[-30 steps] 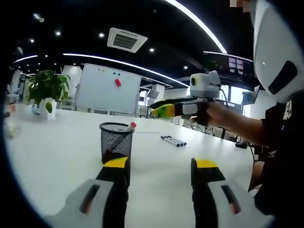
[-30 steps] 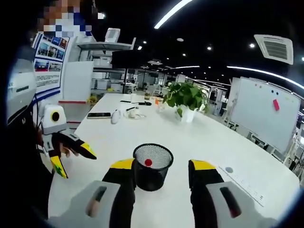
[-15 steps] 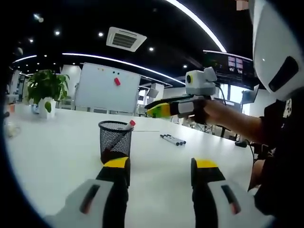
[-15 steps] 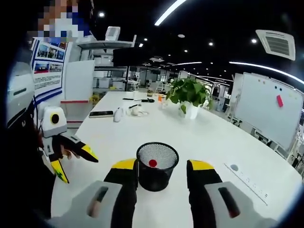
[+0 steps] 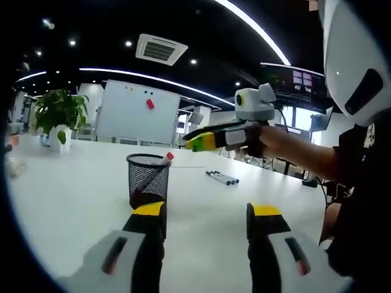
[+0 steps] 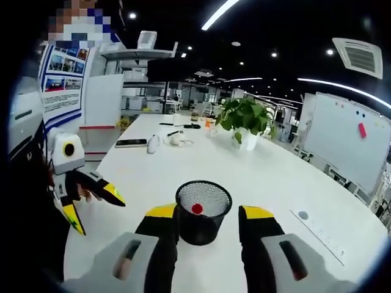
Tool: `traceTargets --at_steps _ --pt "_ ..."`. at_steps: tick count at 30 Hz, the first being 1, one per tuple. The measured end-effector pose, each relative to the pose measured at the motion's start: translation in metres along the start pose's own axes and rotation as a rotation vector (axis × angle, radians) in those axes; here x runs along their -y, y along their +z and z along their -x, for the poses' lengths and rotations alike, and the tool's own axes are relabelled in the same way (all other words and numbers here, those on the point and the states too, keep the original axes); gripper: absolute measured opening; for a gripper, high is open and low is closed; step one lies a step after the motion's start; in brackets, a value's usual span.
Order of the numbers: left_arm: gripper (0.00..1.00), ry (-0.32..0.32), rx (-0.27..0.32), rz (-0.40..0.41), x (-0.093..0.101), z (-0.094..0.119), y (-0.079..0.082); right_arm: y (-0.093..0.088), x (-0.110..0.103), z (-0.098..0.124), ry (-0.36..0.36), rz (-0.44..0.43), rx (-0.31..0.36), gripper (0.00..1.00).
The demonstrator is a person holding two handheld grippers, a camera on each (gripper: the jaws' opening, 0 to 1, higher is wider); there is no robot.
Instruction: Pick up the whiteboard markers from the pen holder and place them facing the whiteboard neatly
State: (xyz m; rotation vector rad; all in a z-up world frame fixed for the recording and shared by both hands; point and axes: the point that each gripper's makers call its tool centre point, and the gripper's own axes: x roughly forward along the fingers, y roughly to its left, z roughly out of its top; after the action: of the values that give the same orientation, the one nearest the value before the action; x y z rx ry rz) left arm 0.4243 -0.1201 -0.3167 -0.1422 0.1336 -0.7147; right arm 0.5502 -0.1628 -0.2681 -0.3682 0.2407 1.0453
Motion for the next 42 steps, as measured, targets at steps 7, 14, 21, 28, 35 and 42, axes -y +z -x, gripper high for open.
traceTargets --at_steps 7,14,21,28,35,42 --pt "0.55 -0.006 0.017 0.014 0.000 0.000 0.003 -0.002 0.000 -0.003 0.009 0.003 -0.012 0.41" --pt "0.55 -0.010 0.017 0.021 0.001 -0.001 0.002 -0.001 0.002 -0.005 0.003 -0.004 -0.009 0.40" --pt "0.55 -0.007 0.013 0.015 -0.001 0.000 0.000 -0.001 -0.005 -0.011 0.034 -0.013 -0.026 0.39" --pt "0.55 -0.006 0.009 0.015 -0.002 0.001 -0.001 -0.004 -0.006 -0.015 0.037 -0.014 -0.048 0.36" --pt "0.55 -0.006 0.008 0.014 -0.003 0.001 -0.002 -0.006 -0.008 -0.019 0.041 -0.017 -0.056 0.35" --pt "0.54 -0.006 0.006 0.015 -0.003 0.001 -0.002 -0.008 -0.006 -0.021 0.035 -0.010 -0.067 0.33"
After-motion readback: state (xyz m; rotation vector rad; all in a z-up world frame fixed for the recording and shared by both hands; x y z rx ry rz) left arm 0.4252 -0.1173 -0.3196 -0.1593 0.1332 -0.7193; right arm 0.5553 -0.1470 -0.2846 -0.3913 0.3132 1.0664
